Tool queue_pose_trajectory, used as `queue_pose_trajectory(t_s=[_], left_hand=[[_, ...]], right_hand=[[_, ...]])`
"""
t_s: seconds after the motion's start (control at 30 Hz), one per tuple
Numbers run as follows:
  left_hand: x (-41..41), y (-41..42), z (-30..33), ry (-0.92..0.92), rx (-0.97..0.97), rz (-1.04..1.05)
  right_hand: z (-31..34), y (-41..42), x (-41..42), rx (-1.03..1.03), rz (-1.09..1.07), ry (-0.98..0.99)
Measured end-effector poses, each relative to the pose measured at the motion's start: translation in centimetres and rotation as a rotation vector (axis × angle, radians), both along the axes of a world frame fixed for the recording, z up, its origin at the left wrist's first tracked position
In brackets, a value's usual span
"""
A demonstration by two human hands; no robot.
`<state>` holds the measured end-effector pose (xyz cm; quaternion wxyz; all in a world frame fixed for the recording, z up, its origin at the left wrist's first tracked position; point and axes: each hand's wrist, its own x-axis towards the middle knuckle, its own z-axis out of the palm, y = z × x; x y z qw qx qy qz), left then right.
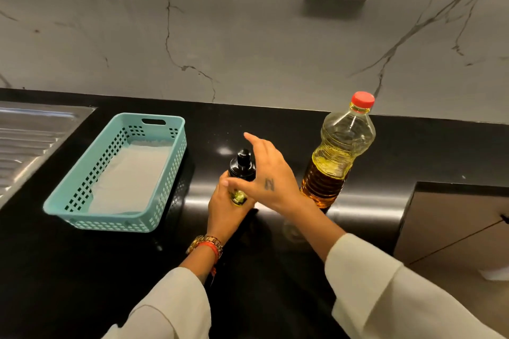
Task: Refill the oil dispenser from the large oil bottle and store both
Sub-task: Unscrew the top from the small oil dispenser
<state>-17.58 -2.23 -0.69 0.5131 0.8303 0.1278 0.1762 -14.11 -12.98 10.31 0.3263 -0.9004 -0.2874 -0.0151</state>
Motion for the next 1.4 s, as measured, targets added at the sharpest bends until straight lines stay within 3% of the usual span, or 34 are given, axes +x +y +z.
queue_pose_trajectory(t_s=[0.1,0.2,0.43,0.5,0.63,0.8,1.07,1.13,1.23,1.4], left_hand=[[0.0,0.0,0.0,0.010,0.034,0.013],[0.1,0.1,0.0,0.016,0.047,0.009],[-0.5,-0.3,-0.5,-0.006,-0.010,-0.009],[0.0,0.0,-0.4,-0.010,-0.002,-0.017],[0.2,0.2,-0.2,-0.012,0.019,-0.029],[-0.1,0.1,0.1,-0.010,-0.012,-0.025],[0.1,-0.1,-0.3,0.023,0.035,0.016],[0.1,-0.1,-0.1,0.005,0.030,0.017],[0.1,-0.1,-0.1,-0.026,0.030,0.016],[0.2,-0.1,-0.3,0.005,0.050,0.024]], right_hand=[[-0.4,1.3,1.7,-0.195,-0.050,-0.072],[-0.3,1.5,2.5,-0.172,-0.034,-0.084],[1.2,-0.5,3.3,-0.165,0.300,0.270],[1.4,-0.3,3.3,-0.125,0.246,0.181],[-0.4,0.6,2.5,-0.239,0.115,-0.070],[0.2,0.0,3.3,-0.095,0.283,0.221],[-1.6,0.7,2.4,-0.065,0.039,-0.069],[-1.9,0.7,2.5,0.009,0.079,-0.016],[-1.2,0.3,2.9,0.104,0.229,0.247],[-1.7,0.6,2.2,0.135,0.096,0.045]])
